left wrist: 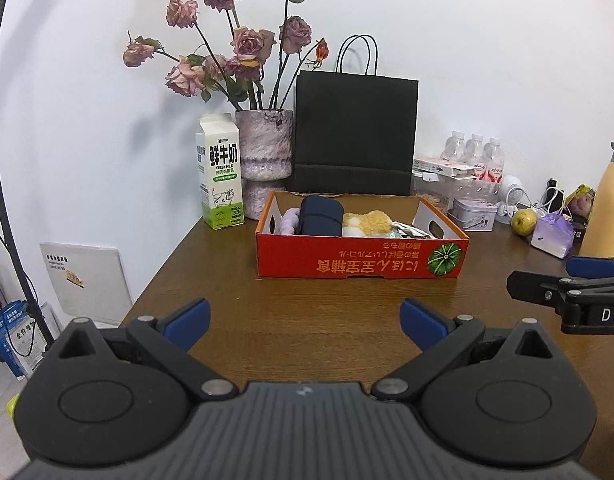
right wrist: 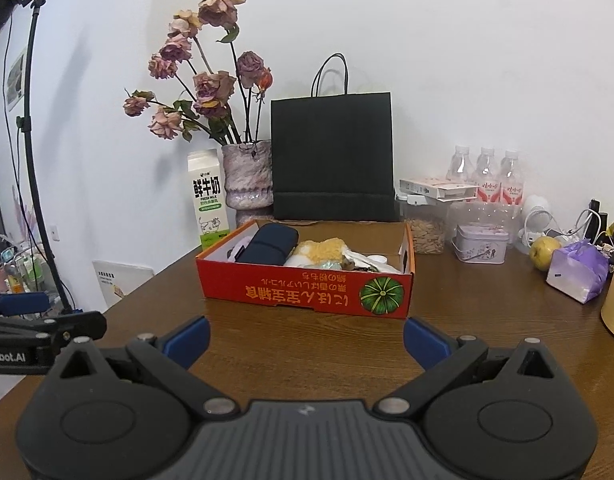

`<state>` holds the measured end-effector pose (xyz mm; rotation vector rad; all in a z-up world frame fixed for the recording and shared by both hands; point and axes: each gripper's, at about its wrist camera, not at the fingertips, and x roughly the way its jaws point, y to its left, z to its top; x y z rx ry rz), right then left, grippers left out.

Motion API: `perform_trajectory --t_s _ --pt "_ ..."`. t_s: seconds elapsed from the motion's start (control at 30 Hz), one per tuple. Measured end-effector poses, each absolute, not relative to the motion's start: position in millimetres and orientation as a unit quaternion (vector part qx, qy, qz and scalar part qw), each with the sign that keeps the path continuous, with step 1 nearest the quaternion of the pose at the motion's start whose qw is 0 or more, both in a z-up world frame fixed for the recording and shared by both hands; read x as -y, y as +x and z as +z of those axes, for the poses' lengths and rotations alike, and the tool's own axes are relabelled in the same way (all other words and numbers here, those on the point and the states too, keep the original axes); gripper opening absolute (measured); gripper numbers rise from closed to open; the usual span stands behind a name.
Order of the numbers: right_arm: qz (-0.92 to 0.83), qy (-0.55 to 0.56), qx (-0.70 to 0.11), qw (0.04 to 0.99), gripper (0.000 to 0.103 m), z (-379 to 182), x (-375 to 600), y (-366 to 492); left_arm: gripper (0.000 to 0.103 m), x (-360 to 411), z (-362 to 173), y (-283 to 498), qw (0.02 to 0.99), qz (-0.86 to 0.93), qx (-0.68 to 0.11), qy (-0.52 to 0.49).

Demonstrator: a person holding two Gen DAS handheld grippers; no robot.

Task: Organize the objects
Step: 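Withdraw both grippers from the box back over the table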

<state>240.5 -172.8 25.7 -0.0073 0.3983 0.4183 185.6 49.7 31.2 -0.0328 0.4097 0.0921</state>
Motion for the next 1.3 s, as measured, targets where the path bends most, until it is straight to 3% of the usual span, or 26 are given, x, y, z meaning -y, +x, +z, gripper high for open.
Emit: perform_trajectory --t_s 1.3 --pt "0.204 -0.003 -0.197 0.959 0.103 22.0 182.3 231.6 0.103 -45.6 29.8 179.0 0.977 0.046 -0.208 -0.019"
